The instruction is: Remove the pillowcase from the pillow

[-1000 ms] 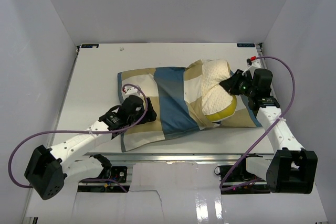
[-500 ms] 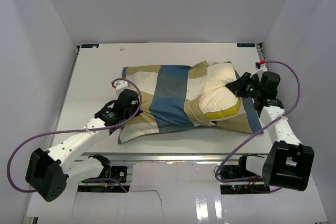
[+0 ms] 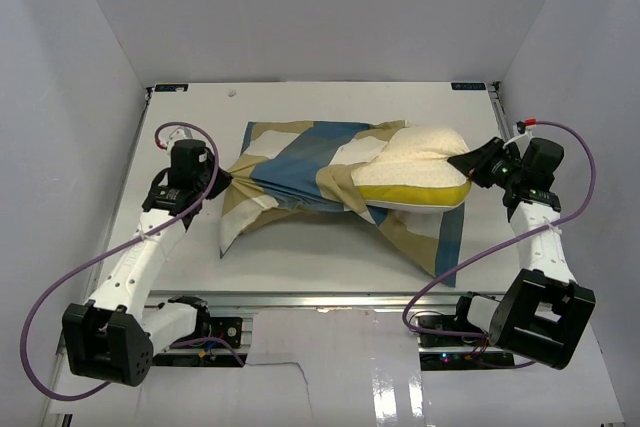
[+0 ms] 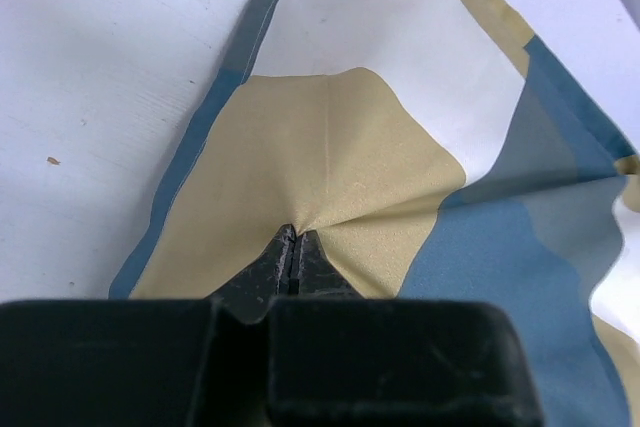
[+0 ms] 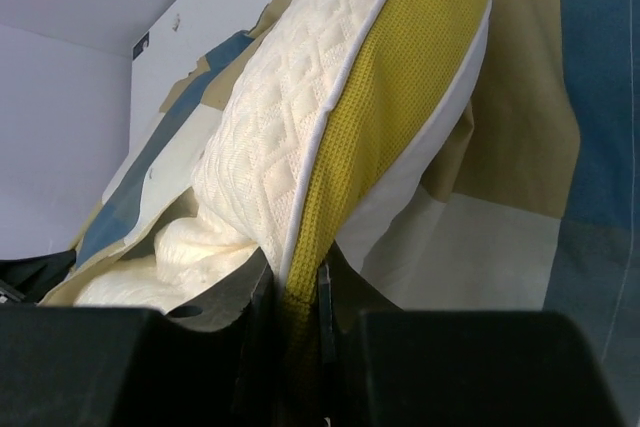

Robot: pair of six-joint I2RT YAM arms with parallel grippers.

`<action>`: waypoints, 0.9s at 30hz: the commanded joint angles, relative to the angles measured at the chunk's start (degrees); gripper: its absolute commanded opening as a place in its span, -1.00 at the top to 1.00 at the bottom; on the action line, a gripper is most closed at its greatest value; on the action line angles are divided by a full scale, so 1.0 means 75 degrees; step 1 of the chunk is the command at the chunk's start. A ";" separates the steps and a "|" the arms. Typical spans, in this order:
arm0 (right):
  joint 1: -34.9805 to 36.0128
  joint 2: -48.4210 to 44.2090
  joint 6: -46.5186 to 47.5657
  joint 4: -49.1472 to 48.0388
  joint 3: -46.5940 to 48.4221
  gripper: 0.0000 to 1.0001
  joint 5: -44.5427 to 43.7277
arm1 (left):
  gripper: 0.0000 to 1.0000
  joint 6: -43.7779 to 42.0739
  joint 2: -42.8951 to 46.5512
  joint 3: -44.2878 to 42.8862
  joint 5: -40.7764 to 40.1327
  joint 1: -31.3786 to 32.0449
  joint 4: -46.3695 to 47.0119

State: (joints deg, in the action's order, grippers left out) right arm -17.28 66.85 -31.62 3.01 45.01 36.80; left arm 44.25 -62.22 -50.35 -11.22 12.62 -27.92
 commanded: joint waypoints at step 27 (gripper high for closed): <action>-0.1388 -0.0500 -0.0202 -0.1127 0.0631 0.85 -0.0277 | 1.00 -0.0908 -0.0083 -0.1912 0.0771 -0.4214 -0.0742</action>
State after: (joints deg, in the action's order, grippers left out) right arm -21.58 63.33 -35.46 3.77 45.32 46.11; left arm 40.91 -62.11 -61.54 13.91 -12.78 -36.95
